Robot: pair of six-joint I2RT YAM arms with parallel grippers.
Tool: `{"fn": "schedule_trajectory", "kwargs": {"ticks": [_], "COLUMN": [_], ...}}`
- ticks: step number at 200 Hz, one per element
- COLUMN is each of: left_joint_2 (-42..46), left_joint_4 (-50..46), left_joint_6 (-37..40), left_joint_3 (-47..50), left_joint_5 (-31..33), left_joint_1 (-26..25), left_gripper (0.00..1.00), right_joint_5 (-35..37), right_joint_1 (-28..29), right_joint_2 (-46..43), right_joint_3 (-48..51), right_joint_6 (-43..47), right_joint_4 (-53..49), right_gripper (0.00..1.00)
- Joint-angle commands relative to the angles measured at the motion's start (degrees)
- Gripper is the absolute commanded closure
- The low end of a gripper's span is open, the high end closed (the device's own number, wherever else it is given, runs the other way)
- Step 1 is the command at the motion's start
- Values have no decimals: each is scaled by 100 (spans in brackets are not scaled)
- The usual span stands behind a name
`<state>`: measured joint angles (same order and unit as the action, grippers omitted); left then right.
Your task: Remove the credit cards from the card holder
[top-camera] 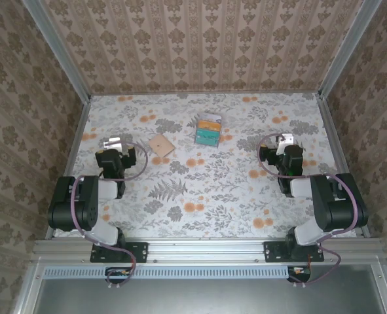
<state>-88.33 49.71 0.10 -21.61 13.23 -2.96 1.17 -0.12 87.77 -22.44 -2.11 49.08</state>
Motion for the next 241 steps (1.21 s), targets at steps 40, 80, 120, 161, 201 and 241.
{"fn": "schedule_trajectory", "kwargs": {"ticks": [40, 80, 120, 161, 201, 241], "left_joint_2": [36, 34, 36, 59, 445, 1677], "left_joint_4": [143, 144, 135, 43, -693, -4249], "left_joint_6": [104, 104, 104, 52, 108, -788], "left_joint_3": [-54, -55, -55, -78, -372, -1953], "left_joint_5": [-83, -83, -89, -267, -355, 399], "left_joint_1": [-29, -25, -17, 67, 76, 49], "left_gripper": [0, 0, 0, 0, 0, 0], "right_joint_5": [-88, -89, -86, -87, -10, 496], "right_joint_1": [-14, -14, -14, -14, -14, -23], "right_joint_2": [-16, -23, -21, -22, -60, -1210], "right_joint_3": [-108, -106, -99, -109, -69, -517], "right_joint_6": [0, 0, 0, -5, -36, -230], "right_joint_4": [-30, -30, -30, -30, -10, -1694], "right_gripper": [0, 0, 0, 0, 0, 0]}}
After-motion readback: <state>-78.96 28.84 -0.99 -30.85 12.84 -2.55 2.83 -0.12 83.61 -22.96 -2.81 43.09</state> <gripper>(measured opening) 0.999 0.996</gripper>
